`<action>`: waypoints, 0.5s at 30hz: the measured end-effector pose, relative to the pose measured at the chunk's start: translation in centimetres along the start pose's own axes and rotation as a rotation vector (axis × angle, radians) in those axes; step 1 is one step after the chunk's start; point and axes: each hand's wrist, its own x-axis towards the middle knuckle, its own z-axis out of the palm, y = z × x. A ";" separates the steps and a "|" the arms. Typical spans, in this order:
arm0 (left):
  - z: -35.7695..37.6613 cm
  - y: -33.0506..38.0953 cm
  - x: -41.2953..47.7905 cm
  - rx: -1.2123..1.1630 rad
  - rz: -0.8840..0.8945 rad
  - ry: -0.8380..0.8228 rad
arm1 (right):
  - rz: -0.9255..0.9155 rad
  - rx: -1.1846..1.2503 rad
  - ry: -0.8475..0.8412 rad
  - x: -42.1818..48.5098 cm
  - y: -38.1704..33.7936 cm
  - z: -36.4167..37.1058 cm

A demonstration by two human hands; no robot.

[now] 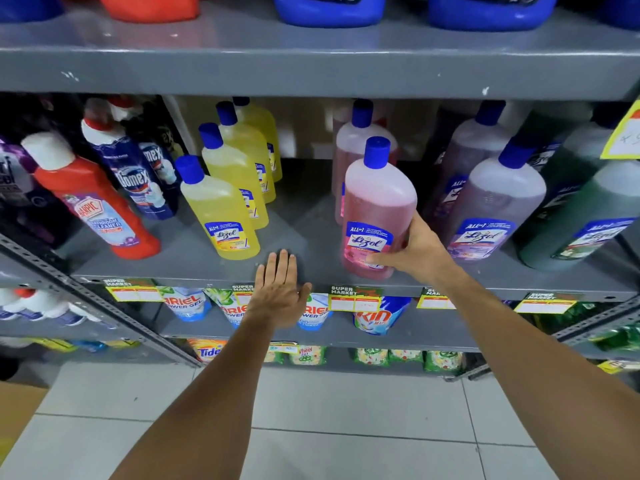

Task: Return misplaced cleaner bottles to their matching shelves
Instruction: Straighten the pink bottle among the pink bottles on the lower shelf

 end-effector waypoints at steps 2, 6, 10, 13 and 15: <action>0.1 0.0 0.1 0.002 -0.004 0.001 | -0.008 -0.032 0.057 0.0 -0.1 0.5; 0.3 -0.2 0.2 -0.001 -0.007 0.007 | -0.017 -0.025 0.063 0.6 -0.1 0.5; 0.5 -0.2 0.2 -0.007 -0.011 0.017 | 0.013 -0.026 0.006 1.5 -0.1 -0.1; 0.6 -0.2 0.2 -0.018 -0.016 0.029 | 0.019 -0.010 -0.031 1.8 0.0 -0.3; 0.7 -0.2 0.2 -0.021 -0.017 0.031 | 0.018 -0.005 -0.038 1.9 0.0 -0.3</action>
